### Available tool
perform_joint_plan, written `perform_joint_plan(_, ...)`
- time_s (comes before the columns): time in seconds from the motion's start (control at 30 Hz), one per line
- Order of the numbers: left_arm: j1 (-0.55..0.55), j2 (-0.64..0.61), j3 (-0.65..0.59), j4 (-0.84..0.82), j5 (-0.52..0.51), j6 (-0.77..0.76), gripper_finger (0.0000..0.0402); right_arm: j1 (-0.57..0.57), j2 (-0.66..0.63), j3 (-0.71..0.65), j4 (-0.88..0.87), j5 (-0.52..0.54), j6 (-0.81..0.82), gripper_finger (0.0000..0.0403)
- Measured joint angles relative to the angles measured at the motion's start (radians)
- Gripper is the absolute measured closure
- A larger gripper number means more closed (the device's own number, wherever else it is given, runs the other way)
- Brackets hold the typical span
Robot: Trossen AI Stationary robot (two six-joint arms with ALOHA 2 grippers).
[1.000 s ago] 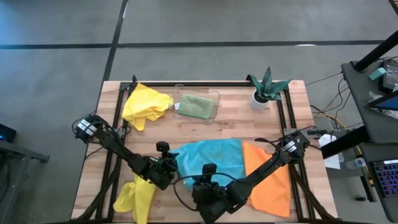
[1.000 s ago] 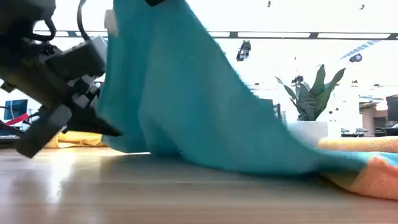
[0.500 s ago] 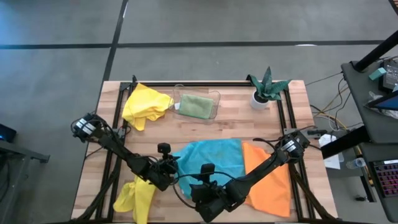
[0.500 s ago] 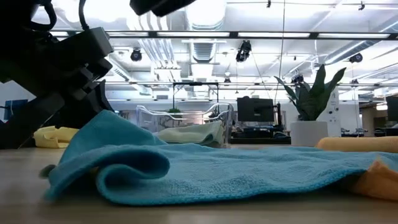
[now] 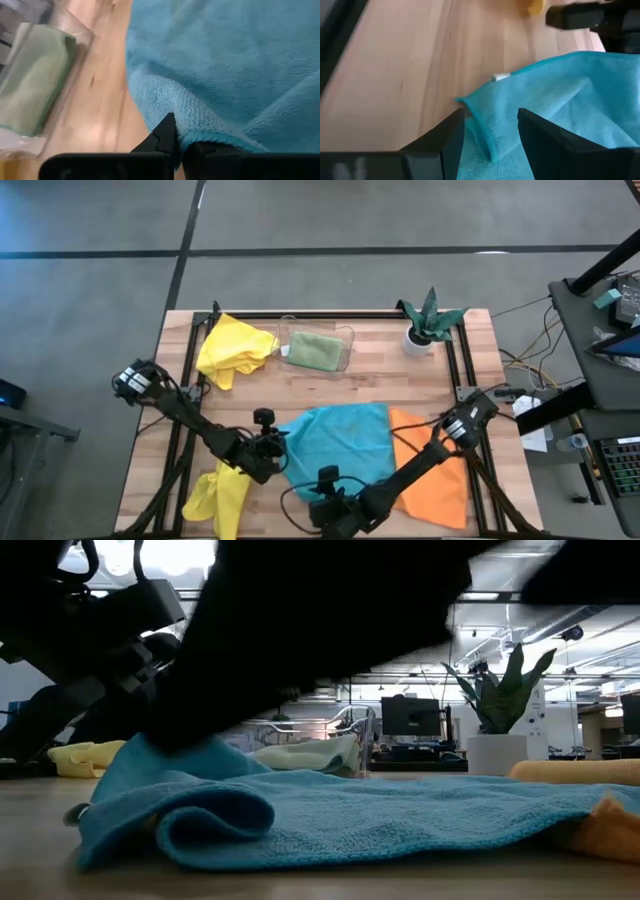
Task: Fold microfiber towels
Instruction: Fold the blue towel
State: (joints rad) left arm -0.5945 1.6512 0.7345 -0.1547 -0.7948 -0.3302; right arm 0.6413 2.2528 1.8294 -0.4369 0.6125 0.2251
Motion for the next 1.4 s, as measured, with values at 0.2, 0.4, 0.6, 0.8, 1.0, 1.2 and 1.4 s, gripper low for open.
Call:
perform_joint_plan(0.2, 0.000, -0.001, 0.000, -0.004, 0.006, -0.003, 0.0402, 0.006, 0.024, 0.014, 0.024, 0.019, 0.004, 0.0227)
perform_joint_plan(0.4, 0.000, -0.001, 0.001, -0.005, 0.024, 0.004, 0.0402, 0.000, 0.055, 0.015, 0.055, 0.019, 0.011, 0.0227)
perform_joint_plan(0.6, 0.006, -0.001, 0.001, -0.011, 0.041, 0.014, 0.0402, -0.008, 0.070, 0.015, 0.101, 0.015, -0.016, 0.0227)
perform_joint_plan(0.8, 0.019, -0.001, 0.001, -0.012, 0.062, 0.003, 0.0402, -0.008, 0.070, 0.014, 0.095, -0.041, -0.008, 0.0227)
perform_joint_plan(1.0, 0.031, -0.001, 0.000, -0.011, 0.097, 0.000, 0.0402, -0.010, 0.070, 0.004, 0.096, -0.057, -0.008, 0.0227)
perform_joint_plan(1.2, 0.031, -0.001, 0.000, -0.011, 0.103, 0.022, 0.0402, -0.020, 0.081, -0.008, 0.093, -0.072, -0.001, 0.0227)
perform_joint_plan(1.4, 0.031, -0.001, 0.002, -0.011, 0.106, 0.023, 0.0402, -0.025, 0.099, -0.007, 0.126, -0.060, -0.024, 0.0230)
